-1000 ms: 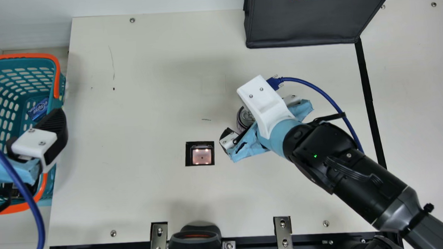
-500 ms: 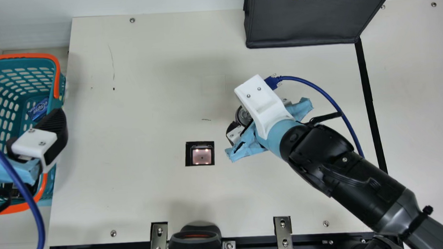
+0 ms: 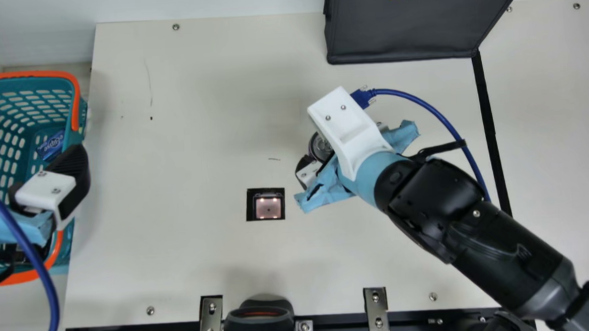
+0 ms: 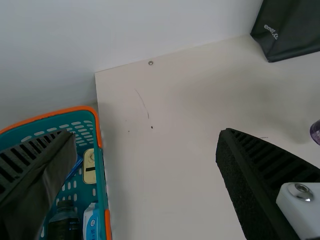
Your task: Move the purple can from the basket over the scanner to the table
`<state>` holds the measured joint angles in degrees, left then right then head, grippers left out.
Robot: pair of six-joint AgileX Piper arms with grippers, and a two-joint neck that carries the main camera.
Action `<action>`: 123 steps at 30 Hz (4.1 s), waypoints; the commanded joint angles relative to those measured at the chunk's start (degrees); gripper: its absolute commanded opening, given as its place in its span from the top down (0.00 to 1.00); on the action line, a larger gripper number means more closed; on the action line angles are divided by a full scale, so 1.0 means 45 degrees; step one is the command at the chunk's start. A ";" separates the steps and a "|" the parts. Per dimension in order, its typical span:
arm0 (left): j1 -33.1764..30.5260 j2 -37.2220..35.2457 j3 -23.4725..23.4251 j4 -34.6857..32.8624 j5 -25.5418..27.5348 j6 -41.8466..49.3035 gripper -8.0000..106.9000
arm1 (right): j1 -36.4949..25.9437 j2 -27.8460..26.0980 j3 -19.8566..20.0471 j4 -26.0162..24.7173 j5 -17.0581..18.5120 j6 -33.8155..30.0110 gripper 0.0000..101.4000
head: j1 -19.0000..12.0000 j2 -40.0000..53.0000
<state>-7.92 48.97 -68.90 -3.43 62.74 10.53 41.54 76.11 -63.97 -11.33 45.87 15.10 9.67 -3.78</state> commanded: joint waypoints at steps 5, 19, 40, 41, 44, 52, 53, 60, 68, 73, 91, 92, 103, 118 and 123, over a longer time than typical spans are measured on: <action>0.0000 0.0000 0.0000 0.0000 0.0000 0.0000 0.15 | -0.1143 -0.0173 0.0013 0.0623 0.0036 -0.0469 1.00 | -0.0388 -0.2184; 0.0000 0.0000 0.0000 0.0000 0.0000 0.0000 0.15 | -0.7384 -0.1077 0.0527 0.3891 0.0087 -0.3920 1.00 | -0.0388 -0.3956; 0.0000 0.0000 0.0000 0.0000 0.0000 0.0000 0.15 | -1.5555 0.2013 -0.1850 0.7034 0.0601 -0.9178 1.00 | -0.0388 -0.3956; 0.0000 0.0000 0.0000 0.0000 0.0000 0.0000 0.15 | -1.5727 0.2239 -0.2059 0.7030 0.0612 -0.9254 1.00 | -0.0388 -0.3956; 0.0000 0.0000 0.0000 0.0000 0.0000 0.0000 0.15 | -1.6153 0.2941 -0.2745 0.6973 0.0673 -0.9404 1.00 | -0.0388 -0.3956; 0.0000 0.0000 0.0000 0.0000 0.0000 0.0000 0.15 | -1.6752 0.4931 -0.4874 0.6427 0.0882 -0.9281 1.00 | -0.0388 -0.3956; 0.0000 0.0000 0.0000 0.0000 0.0000 0.0000 0.15 | -1.6788 0.5174 -0.5141 0.6323 0.0897 -0.9217 1.00 | -0.0388 -0.3956; 0.0000 0.0000 0.0000 0.0000 0.0000 0.0000 0.15 | -1.6960 0.6846 -0.7126 0.5466 0.1132 -0.8627 1.00 | -0.0388 -0.3956; 0.0000 0.0000 0.0000 0.0000 0.0000 0.0000 0.15 | -1.7168 0.8290 -0.8936 0.4829 0.1395 -0.8112 1.00 | -0.0388 -0.3956; 0.0000 0.0000 0.0000 0.0000 0.0000 0.0000 0.15 | -1.7278 0.8932 -0.9752 0.4626 0.1535 -0.7960 1.00 | -0.0388 -0.3956; 0.0000 0.0000 0.0000 0.0000 0.0000 0.0000 0.15 | -1.7280 0.9564 -1.0124 0.3842 0.1321 -0.7626 0.60 | -0.0388 -0.3956; 0.0000 0.0000 0.0000 0.0000 0.0000 0.0000 0.15 | -1.7281 0.9549 -1.0083 0.3832 0.1293 -0.7624 0.57 | -0.0388 -0.3956; 0.0000 0.0000 0.0000 0.0000 0.0000 0.0000 0.15 | -1.7303 0.9267 -0.9684 0.3750 0.1072 -0.7605 0.21 | -0.0388 -0.3956; 0.0000 0.0000 0.0000 0.0000 0.0000 0.0000 0.15 | -1.7331 0.8105 -0.8833 0.3498 0.0613 -0.7583 0.06 | -0.0388 -0.3956; 0.0000 0.0000 0.0000 0.0000 0.0000 0.0000 0.15 | -1.7200 0.7053 -0.8119 0.3513 0.0444 -0.7648 0.06 | -0.0388 -0.3956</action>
<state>-7.92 48.97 -68.90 -3.43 62.74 10.53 -35.92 109.31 -101.24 4.28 48.06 -19.12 9.67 -21.45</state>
